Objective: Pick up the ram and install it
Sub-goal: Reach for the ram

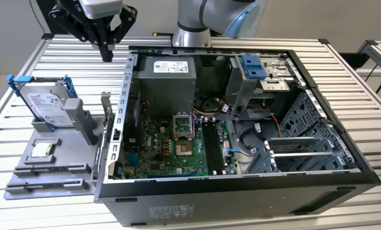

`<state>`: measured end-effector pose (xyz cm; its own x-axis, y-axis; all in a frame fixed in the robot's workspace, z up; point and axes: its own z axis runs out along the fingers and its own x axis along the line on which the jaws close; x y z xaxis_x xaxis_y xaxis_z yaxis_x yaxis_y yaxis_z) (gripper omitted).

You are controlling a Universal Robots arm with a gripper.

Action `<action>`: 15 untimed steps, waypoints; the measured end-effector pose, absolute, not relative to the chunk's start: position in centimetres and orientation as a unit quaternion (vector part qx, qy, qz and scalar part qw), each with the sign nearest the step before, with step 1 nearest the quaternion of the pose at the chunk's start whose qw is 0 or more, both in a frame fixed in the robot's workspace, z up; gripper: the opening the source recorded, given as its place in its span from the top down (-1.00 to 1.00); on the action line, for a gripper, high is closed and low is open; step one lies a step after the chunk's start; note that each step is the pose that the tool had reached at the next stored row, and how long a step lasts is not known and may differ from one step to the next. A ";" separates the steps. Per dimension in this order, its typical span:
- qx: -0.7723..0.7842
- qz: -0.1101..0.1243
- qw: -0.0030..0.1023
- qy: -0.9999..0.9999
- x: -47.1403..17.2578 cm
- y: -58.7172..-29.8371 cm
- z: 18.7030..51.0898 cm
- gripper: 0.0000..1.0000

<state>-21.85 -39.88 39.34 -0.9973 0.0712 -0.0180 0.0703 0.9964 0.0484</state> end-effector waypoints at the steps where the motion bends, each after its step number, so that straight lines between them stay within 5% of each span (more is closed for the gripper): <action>1: 0.035 0.024 0.010 0.999 -22.0 -39.9 39.3 1.00; 15: 0.035 0.024 0.008 0.999 -23.3 -39.9 39.3 1.00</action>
<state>-23.35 -39.88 39.34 -0.9973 0.0712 -0.0153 0.0704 0.9964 0.0482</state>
